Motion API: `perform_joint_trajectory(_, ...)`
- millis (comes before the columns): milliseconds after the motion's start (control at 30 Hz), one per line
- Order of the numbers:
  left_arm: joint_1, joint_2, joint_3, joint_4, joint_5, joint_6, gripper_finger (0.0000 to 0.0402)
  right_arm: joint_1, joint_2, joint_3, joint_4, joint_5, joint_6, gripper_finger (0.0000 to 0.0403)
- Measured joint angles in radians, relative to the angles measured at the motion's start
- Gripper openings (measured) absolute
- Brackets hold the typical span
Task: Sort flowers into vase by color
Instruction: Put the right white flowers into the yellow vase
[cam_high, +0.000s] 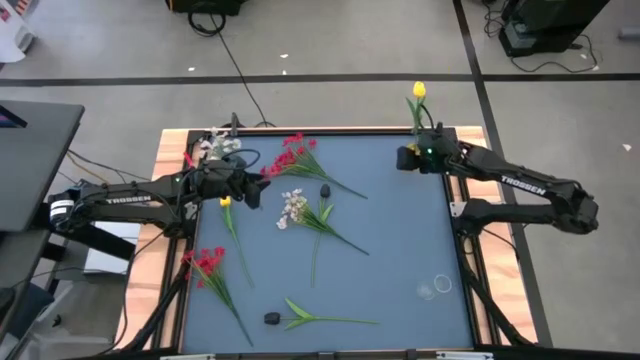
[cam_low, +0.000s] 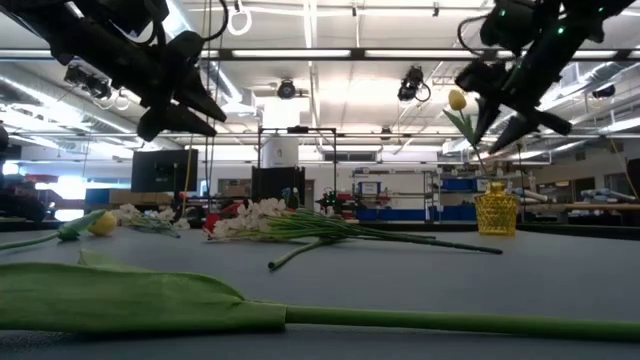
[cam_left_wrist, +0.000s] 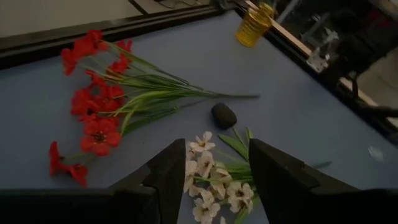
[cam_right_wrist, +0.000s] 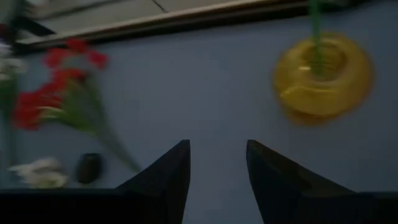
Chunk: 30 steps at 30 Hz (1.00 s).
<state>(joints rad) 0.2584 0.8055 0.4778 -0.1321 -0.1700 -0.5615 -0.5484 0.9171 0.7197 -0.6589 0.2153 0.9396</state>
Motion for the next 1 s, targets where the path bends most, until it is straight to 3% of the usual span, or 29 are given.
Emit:
perform_joint_trajectory(333, 0.000, 0.000, 0.000, -0.008, 0.000, 0.155, 0.0183, 0.277, 0.127, 0.001, 0.363, 0.045, 0.028, 0.0163)
perform_joint_trajectory(767, 0.000, 0.000, 0.000, -0.061, 0.006, 0.194, 0.0183, 0.553, 0.537, 0.003, 0.804, 0.035, 0.080, 0.0141)
perform_joint_trajectory(1000, 0.000, 0.000, 0.000, -0.123, 0.093, 0.269, 0.0183, 0.607, 0.736, 0.173, 0.825, -0.063, -0.061, 0.0137)
